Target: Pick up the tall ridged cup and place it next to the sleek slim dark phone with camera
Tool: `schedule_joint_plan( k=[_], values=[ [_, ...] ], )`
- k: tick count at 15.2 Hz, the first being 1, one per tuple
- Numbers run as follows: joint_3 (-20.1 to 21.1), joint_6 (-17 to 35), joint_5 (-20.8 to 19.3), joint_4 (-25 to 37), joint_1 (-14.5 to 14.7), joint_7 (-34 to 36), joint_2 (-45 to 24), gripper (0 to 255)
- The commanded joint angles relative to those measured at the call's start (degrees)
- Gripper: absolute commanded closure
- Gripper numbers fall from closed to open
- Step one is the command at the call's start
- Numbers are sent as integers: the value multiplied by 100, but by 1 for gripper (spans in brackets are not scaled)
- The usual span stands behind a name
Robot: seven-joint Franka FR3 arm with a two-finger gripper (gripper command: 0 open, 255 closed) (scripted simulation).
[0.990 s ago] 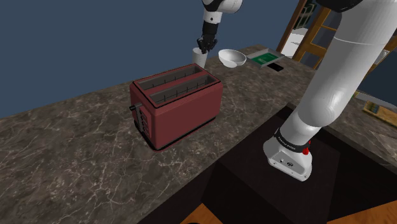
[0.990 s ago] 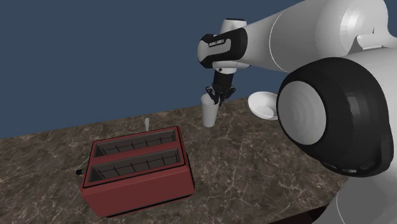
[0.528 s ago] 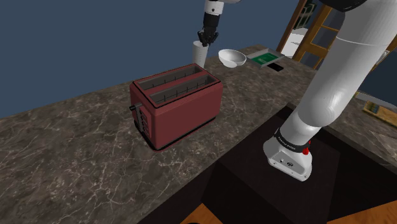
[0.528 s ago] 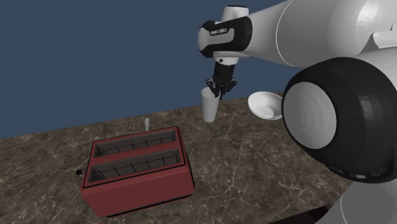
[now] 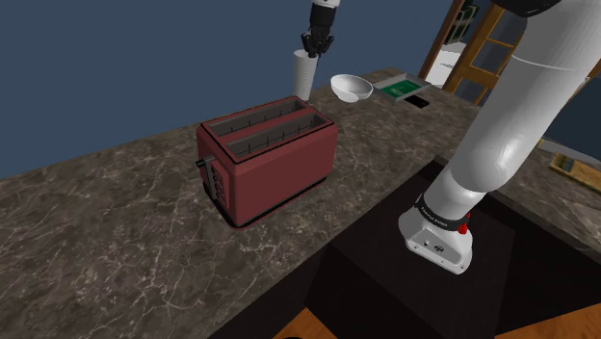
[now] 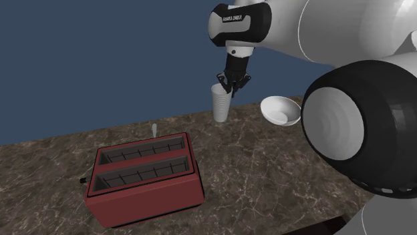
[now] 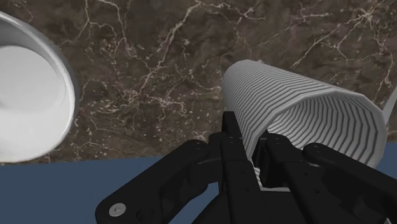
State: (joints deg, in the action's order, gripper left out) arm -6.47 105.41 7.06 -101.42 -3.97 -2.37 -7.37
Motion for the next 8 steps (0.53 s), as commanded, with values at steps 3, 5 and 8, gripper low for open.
schedule_joint_plan(
  k=[3, 5, 8],
  values=[
    [-3, -316, -13, 290, -3, 33, 27, 255],
    [-4, -466, -18, 431, -5, 48, 36, 255],
    [-7, -694, -23, 656, -9, 70, 41, 255]
  ],
)
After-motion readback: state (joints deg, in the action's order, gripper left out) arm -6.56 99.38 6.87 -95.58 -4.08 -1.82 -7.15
